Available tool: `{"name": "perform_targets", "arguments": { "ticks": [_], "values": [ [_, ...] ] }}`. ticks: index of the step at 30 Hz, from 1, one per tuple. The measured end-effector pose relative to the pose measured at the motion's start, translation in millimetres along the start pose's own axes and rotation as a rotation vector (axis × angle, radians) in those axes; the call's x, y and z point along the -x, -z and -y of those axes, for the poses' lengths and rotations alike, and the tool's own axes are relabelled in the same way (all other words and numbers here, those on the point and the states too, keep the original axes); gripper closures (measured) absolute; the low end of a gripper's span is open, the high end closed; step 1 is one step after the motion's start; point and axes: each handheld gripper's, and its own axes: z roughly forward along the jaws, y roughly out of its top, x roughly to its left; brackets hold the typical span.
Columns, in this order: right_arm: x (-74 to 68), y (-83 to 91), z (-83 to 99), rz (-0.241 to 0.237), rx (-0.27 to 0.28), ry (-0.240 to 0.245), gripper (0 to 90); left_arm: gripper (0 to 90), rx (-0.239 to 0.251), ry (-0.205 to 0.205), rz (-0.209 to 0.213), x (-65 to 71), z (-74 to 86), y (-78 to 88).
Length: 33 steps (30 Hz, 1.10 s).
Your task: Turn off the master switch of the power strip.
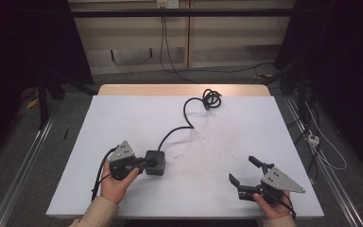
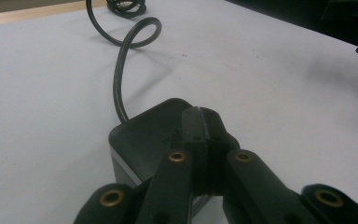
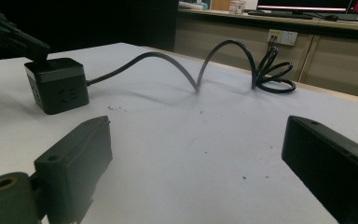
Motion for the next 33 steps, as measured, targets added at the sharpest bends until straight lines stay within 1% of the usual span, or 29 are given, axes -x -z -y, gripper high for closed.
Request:
{"name": "perform_targets", "arguments": {
  "ticks": [9, 12, 14, 18, 22, 24, 25, 27, 29, 30, 31, 32, 33],
  "values": [
    [-0.3, 0.6, -0.4, 0.002, 0.001, -0.002, 8.0, 90.0, 0.009, 0.005, 0.005, -0.9, 1.2, 0.3],
    [0.0, 0.4, -0.1, 0.0, 0.001, -0.002, 8.0, 89.9, 0.014, 0.006, 0.013, -1.5, 1.8, 0.5],
    [0.2, 0.4, -0.2, 0.0, 0.002, -0.003, 8.0, 87.3, 0.017, 0.008, 0.016, -1.8, 1.9, 0.7],
    [0.4, 0.5, -0.1, 0.001, 0.001, -0.003, 8.0, 85.8, 0.025, 0.013, 0.028, -1.2, 1.2, 1.7],
    [0.0, 0.4, -0.3, -0.001, 0.002, -0.003, 8.0, 83.1, 0.034, 0.015, 0.021, -1.8, 0.2, 4.1],
    [0.0, 0.3, -0.3, 0.001, 0.001, 0.0, 8.0, 80.3, 0.041, 0.018, 0.018, -2.4, -0.1, 5.2],
    [0.1, 0.2, -0.2, -0.001, 0.001, -0.001, 8.0, 75.0, 0.04, 0.018, 0.009, -2.6, -0.2, 5.7],
    [0.1, 0.1, -0.2, -0.001, 0.001, -0.001, 8.0, 74.4, 0.04, 0.025, 0.011, -3.2, -0.1, 6.5],
    [0.3, 0.3, -0.2, -0.002, -0.001, -0.001, 8.0, 71.3, 0.04, 0.029, 0.011, -3.4, -0.4, 7.1],
    [0.5, 0.3, -0.2, -0.001, -0.001, -0.001, 8.0, 67.9, 0.037, 0.032, 0.013, -3.4, -0.4, 7.2],
    [0.5, 0.3, -0.2, -0.001, -0.001, -0.001, 8.0, 67.9, 0.033, 0.03, 0.013, -3.3, -0.4, 7.1],
    [0.4, 0.3, -0.3, -0.002, 0.0, -0.001, 8.0, 64.0, 0.029, 0.027, 0.014, -3.2, -0.2, 6.8],
    [0.4, 0.3, -0.4, -0.002, 0.0, -0.001, 8.0, 61.9, 0.026, 0.026, 0.013, -3.0, 0.0, 6.6]
  ]
}}
